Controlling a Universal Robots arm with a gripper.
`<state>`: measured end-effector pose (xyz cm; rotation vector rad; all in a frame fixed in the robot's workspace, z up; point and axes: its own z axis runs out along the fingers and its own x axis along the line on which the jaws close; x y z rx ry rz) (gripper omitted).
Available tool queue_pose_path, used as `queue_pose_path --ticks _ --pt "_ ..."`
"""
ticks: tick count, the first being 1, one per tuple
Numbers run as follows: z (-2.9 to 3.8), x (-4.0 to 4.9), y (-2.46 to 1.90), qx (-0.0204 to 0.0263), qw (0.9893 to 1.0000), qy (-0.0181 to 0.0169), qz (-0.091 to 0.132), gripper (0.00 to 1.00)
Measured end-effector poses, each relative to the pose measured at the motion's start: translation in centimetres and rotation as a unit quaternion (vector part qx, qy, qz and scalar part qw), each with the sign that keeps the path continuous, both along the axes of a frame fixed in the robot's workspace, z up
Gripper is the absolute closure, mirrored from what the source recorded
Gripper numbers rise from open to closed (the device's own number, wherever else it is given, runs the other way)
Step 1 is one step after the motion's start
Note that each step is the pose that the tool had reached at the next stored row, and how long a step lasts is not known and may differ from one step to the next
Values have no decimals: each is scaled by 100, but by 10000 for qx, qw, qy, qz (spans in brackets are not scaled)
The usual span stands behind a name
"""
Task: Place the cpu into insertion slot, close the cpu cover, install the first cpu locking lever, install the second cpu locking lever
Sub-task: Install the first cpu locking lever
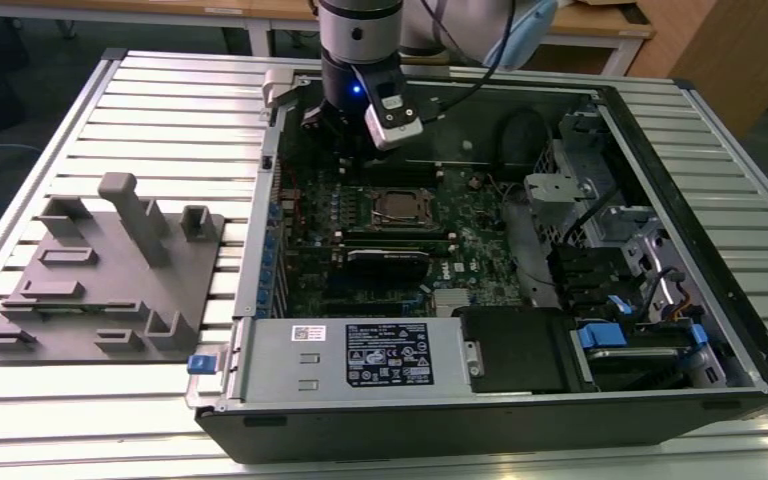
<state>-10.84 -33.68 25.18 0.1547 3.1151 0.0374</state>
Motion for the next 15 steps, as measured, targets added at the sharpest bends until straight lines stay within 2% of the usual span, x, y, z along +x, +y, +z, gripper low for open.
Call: queue_pose_path --ticks 7,15 --pt "0 -11 0 0 10000 0 0 90" --pt "30 -16 0 7 10000 0 -1 90"
